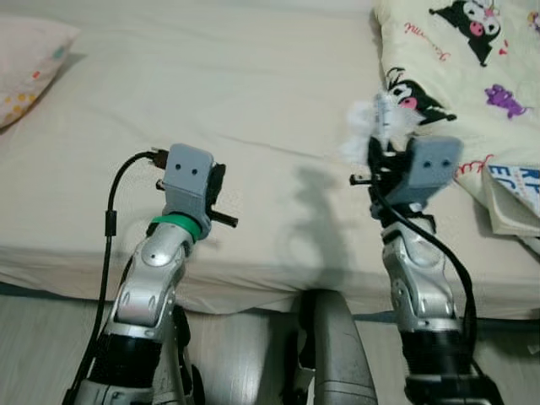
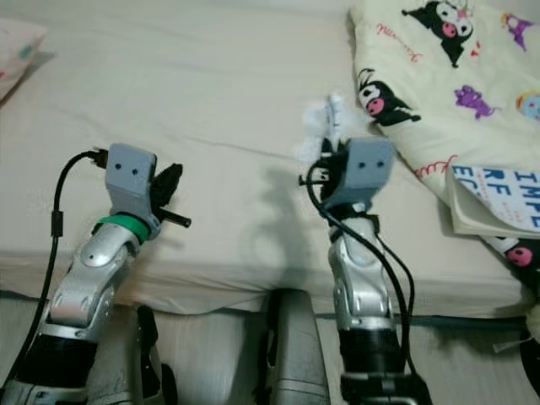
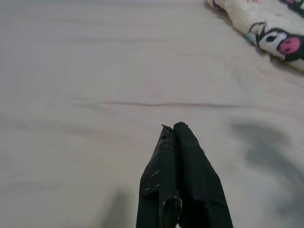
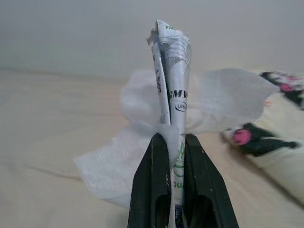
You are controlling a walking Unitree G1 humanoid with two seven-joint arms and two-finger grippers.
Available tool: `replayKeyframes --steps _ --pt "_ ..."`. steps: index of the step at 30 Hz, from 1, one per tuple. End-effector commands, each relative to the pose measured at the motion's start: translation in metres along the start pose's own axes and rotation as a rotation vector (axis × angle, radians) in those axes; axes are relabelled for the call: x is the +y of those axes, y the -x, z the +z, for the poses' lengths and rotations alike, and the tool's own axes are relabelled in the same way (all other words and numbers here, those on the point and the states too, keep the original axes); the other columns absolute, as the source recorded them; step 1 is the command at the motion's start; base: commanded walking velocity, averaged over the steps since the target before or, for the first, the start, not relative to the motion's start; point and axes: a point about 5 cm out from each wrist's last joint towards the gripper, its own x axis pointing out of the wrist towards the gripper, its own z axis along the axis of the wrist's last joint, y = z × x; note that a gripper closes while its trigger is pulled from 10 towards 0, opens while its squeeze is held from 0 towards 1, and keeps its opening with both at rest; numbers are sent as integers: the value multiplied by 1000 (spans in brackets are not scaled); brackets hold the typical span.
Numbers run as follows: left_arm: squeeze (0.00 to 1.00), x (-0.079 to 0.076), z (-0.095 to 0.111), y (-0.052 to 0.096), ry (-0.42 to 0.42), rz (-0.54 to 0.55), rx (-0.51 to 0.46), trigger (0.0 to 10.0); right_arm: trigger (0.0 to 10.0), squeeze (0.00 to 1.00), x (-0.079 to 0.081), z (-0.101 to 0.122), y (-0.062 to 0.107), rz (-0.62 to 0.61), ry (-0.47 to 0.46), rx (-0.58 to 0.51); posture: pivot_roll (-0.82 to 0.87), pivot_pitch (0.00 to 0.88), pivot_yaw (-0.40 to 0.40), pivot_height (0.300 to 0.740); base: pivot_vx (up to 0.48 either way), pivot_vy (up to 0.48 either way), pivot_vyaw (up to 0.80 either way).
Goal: Clean up the room
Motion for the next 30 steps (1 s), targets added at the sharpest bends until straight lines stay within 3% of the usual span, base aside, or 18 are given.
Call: replayKeyframes --steps 1,2,5,6,8,15,20,30 --pt "0 6 -1 3 45 18 19 10000 10000 0 -4 1 8 -46 7 3 -68 106 25 556 0 0 0" --pt "0 6 -1 3 45 18 19 10000 10000 0 -4 1 8 -46 7 3 -68 106 25 556 0 0 0" --pt "0 34 10 10 -29 136 -40 10000 10000 0 -3 -1 18 -74 16 25 -60 102 22 556 0 0 0" --pt "0 34 10 10 -29 136 -40 10000 10000 0 -3 -1 18 -74 16 25 -60 102 22 556 0 0 0" --pt "0 44 14 14 -121 183 -72 10000 10000 0 -1 -4 20 -61 3 47 -49 103 16 556 0 0 0" --pt "0 49 23 18 -257 245 -141 10000 10000 0 2 -11 17 -34 -29 79 -27 91 -2 556 0 0 0" --pt "0 51 18 20 -215 289 -119 10000 10000 0 3 -12 13 -32 -3 92 -23 71 -17 576 0 0 0" --pt "0 42 19 13 -180 260 -140 10000 10000 0 2 -10 9 -21 1 91 -20 49 -27 616 0 0 0"
